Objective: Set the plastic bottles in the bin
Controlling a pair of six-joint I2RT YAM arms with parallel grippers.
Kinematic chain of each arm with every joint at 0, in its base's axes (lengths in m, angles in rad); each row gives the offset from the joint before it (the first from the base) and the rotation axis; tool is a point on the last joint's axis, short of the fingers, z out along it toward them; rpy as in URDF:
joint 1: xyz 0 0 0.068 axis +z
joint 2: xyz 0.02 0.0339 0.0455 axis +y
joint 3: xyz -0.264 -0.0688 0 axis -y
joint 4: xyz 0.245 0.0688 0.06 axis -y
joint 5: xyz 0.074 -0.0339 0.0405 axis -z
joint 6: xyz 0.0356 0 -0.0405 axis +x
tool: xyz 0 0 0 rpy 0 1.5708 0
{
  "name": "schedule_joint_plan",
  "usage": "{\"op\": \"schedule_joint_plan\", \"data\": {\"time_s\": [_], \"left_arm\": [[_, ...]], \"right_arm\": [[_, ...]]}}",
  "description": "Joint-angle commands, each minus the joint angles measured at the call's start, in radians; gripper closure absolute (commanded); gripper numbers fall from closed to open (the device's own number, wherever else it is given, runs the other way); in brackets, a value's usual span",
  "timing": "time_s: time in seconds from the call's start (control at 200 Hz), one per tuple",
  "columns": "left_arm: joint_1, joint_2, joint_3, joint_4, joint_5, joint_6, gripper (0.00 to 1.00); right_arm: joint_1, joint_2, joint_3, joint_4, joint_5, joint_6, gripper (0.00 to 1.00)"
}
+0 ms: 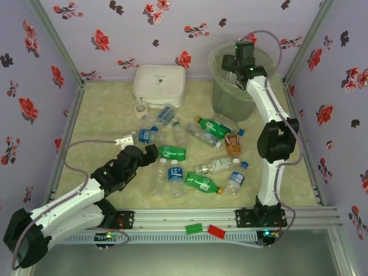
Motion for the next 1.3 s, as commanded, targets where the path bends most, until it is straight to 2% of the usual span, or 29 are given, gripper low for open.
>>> {"op": "schedule_joint_plan", "data": {"time_s": [0.0, 0.04, 0.18, 0.365, 0.595, 0.775, 0.97, 1.15, 1.295], "left_arm": [[0.007, -0.025, -0.013, -0.035, -0.017, -0.025, 0.00], [0.006, -0.029, -0.017, -0.033, -0.016, -0.026, 0.00], [0.007, -0.034, -0.033, -0.012, -0.015, -0.027, 0.00], [0.008, -0.004, -0.029, 0.037, -0.013, 0.002, 0.00], [0.009, 0.069, 0.013, 0.062, 0.010, 0.044, 0.00], [0.010, 0.110, 0.042, 0.059, 0.064, 0.081, 0.00], [0.010, 0.131, 0.057, 0.014, 0.130, 0.077, 0.00], [0.009, 0.167, 0.077, -0.048, 0.209, 0.085, 0.00], [0.004, 0.178, 0.102, -0.138, 0.264, 0.095, 0.00]], "right_arm": [[-0.008, -0.006, 0.080, -0.030, 0.017, 0.004, 0.06], [-0.008, -0.005, 0.104, -0.051, 0.035, -0.007, 0.01], [-0.008, -0.033, 0.191, -0.139, 0.085, -0.055, 0.00], [-0.006, -0.192, 0.115, -0.159, 0.049, -0.031, 0.00], [0.043, -0.510, -0.248, -0.056, -0.094, 0.075, 0.00], [0.162, -0.731, -0.505, -0.081, -0.095, 0.072, 0.00], [0.307, -0.983, -0.885, 0.041, -0.121, 0.185, 0.00], [0.403, -1.043, -1.136, 0.133, -0.177, 0.357, 0.00], [0.462, -1.023, -1.293, 0.297, -0.110, 0.462, 0.00]]}}
